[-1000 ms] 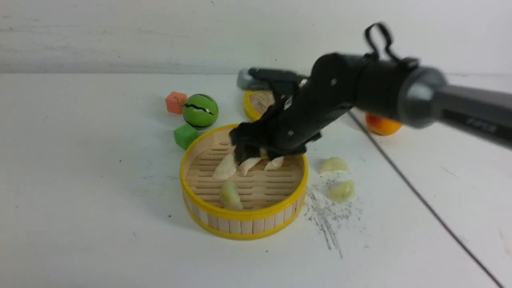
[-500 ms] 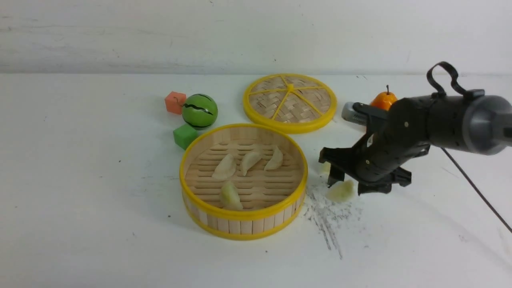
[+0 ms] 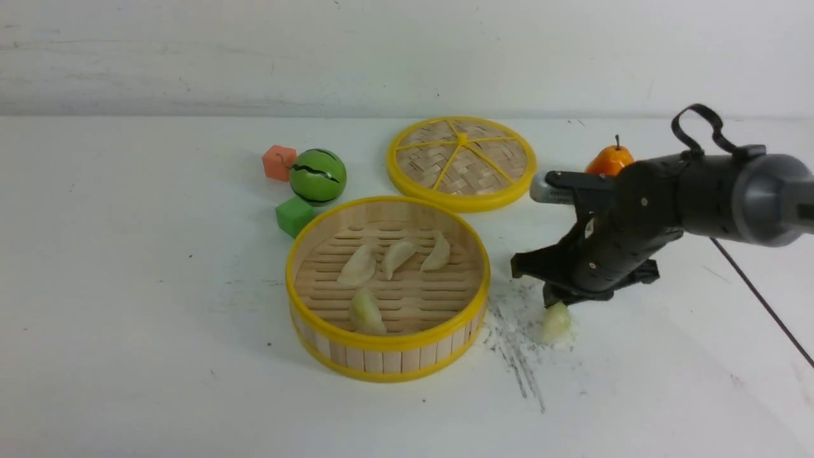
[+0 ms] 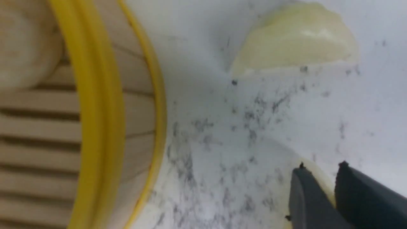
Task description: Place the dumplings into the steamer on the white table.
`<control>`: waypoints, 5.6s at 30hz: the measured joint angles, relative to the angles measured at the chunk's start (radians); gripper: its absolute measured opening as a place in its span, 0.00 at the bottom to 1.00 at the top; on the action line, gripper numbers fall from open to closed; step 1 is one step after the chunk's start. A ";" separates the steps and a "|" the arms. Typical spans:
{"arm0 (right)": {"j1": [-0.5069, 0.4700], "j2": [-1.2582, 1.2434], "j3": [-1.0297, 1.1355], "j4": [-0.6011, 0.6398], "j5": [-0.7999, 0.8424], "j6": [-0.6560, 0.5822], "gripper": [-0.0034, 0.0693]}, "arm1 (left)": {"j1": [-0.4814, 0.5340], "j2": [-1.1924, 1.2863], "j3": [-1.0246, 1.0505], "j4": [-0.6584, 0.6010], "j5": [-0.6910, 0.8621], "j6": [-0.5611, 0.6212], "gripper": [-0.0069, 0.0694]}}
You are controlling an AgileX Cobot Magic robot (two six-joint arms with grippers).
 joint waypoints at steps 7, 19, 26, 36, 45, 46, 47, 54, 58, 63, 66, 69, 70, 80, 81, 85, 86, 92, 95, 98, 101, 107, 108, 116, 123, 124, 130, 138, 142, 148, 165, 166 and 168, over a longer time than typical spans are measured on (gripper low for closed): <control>0.032 -0.104 -0.174 0.120 0.132 -0.201 0.15 | 0.000 0.000 0.000 0.000 -0.004 0.000 0.14; 0.256 0.104 -0.283 0.332 0.047 -0.429 0.15 | 0.000 0.000 0.000 0.000 0.005 0.000 0.14; 0.253 0.154 -0.282 0.324 0.033 -0.432 0.15 | 0.000 0.000 0.000 0.000 0.010 0.000 0.15; 0.250 0.153 -0.282 0.324 0.024 -0.433 0.56 | 0.000 0.000 0.000 0.000 0.011 0.000 0.17; 0.170 -0.015 -0.299 0.157 0.219 -0.684 0.73 | 0.000 0.000 0.000 0.000 0.012 -0.001 0.17; 0.150 -0.032 -0.302 0.129 0.220 -0.725 0.73 | 0.000 0.000 0.000 0.000 0.012 -0.001 0.17; 0.141 -0.039 -0.303 0.114 0.219 -0.740 0.73 | 0.000 0.000 0.000 0.000 0.012 -0.001 0.17; -0.001 0.052 -0.303 0.057 0.200 -0.885 0.69 | 0.000 0.000 0.000 0.000 0.012 -0.001 0.17; -0.037 0.181 -0.302 0.051 0.124 -0.904 0.67 | 0.000 0.000 0.000 0.000 0.012 -0.001 0.17; -0.041 0.234 -0.315 0.049 0.052 -0.904 0.67 | 0.000 0.000 0.000 0.000 0.009 -0.001 0.18; -0.041 0.262 -0.364 0.055 0.042 -0.904 0.67 | 0.000 0.000 0.000 0.000 0.009 -0.001 0.18; -0.041 0.279 -0.387 0.064 0.052 -0.904 0.65 | 0.000 0.000 0.000 0.000 0.009 -0.001 0.18; -0.041 0.291 -0.397 0.072 0.075 -0.904 0.62 | 0.000 0.000 0.000 0.000 0.009 -0.001 0.18; -0.043 0.295 -0.450 0.109 0.235 -0.830 0.38 | 0.000 0.000 0.000 0.000 0.008 -0.001 0.19; -0.043 0.292 -0.458 0.111 0.261 -0.809 0.38 | 0.000 0.000 0.000 0.000 0.007 -0.001 0.19; -0.042 0.215 -0.543 0.156 0.392 -0.650 0.38 | 0.000 0.000 0.000 0.000 0.002 -0.001 0.19; -0.037 0.185 -0.559 0.183 0.409 -0.612 0.38 | 0.000 0.000 0.000 0.000 0.001 -0.001 0.19; 0.071 0.108 -0.582 0.331 0.462 -0.507 0.38 | 0.000 0.000 0.000 0.000 -0.002 -0.001 0.20; 0.135 0.163 -0.577 0.312 0.470 -0.447 0.38 | 0.000 0.000 0.000 0.000 -0.002 -0.001 0.20; 0.164 0.209 -0.573 0.253 0.470 -0.397 0.38 | 0.000 0.000 0.000 -0.002 -0.002 -0.001 0.20; 0.193 0.267 -0.571 0.134 0.458 -0.300 0.38 | 0.000 0.000 0.000 -0.004 -0.002 -0.001 0.20; 0.199 0.291 -0.571 0.096 0.438 -0.193 0.48 | 0.000 0.000 0.000 -0.004 0.001 -0.001 0.21; 0.199 0.290 -0.571 0.094 0.437 -0.181 0.53 | 0.000 0.000 0.000 -0.004 0.002 -0.001 0.21; 0.199 0.112 -0.571 0.041 0.504 -0.159 0.72 | 0.000 0.000 0.000 -0.004 0.005 -0.001 0.21; 0.207 -0.279 -0.459 -0.073 0.509 -0.239 0.33 | 0.000 0.000 0.000 -0.004 0.005 -0.001 0.22; 0.207 -0.337 -0.407 -0.075 0.495 -0.256 0.25 | 0.000 0.000 0.000 -0.004 0.005 -0.001 0.22; 0.207 -0.622 0.028 -0.073 0.295 -0.275 0.02 | 0.000 0.000 0.000 -0.004 0.005 -0.001 0.22; 0.207 -0.858 0.522 -0.012 0.034 -0.275 0.02 | 0.000 0.000 0.000 -0.004 0.005 -0.001 0.22; 0.207 -0.875 0.666 -0.013 0.029 -0.275 0.02 | 0.000 0.000 0.000 -0.004 0.005 -0.001 0.23; 0.207 -0.884 0.767 -0.072 0.042 -0.261 0.02 | 0.000 0.000 0.000 -0.004 0.005 -0.001 0.24; -0.120 -1.782 1.379 -0.287 -0.568 -0.041 0.03 | 0.000 0.000 0.000 -0.003 0.011 -0.001 0.26; -0.139 -1.811 1.381 -0.287 -0.558 -0.033 0.03 | 0.000 0.000 0.000 -0.003 0.012 -0.001 0.26; -0.166 -1.875 1.382 -0.287 -0.517 -0.029 0.03 | 0.000 0.000 0.000 -0.003 0.012 -0.001 0.27</control>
